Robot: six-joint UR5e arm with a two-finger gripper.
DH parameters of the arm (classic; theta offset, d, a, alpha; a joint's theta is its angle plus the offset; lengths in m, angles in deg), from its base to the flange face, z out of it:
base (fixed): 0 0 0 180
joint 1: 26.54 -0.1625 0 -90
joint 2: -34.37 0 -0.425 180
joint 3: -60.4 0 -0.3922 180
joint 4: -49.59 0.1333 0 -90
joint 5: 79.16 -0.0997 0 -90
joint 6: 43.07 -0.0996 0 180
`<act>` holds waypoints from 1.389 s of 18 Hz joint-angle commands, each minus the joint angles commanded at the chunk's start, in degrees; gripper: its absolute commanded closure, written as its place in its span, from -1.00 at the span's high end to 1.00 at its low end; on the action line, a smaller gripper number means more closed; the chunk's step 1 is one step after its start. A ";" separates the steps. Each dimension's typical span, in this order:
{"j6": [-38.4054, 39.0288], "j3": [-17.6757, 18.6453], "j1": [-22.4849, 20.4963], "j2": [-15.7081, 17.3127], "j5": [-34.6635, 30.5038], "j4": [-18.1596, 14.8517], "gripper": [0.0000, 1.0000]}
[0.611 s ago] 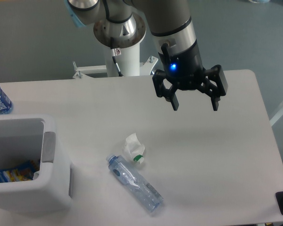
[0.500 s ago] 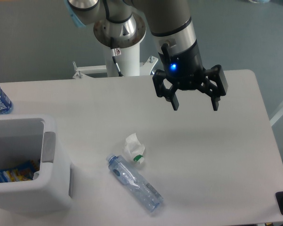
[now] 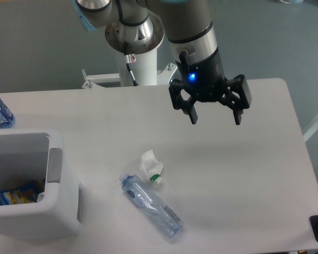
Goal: Place the trash in the trash can
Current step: 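Move the open gripper over the crumpled white paper cup and lower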
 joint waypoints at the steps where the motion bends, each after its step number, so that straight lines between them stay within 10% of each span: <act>1: 2.09 1.32 0.00 0.53 -0.17 0.53 1.00; 14: 9.93 14.77 3.43 0.80 8.35 3.43 1.00; 25: 13.19 18.55 5.36 -5.70 9.94 5.54 1.00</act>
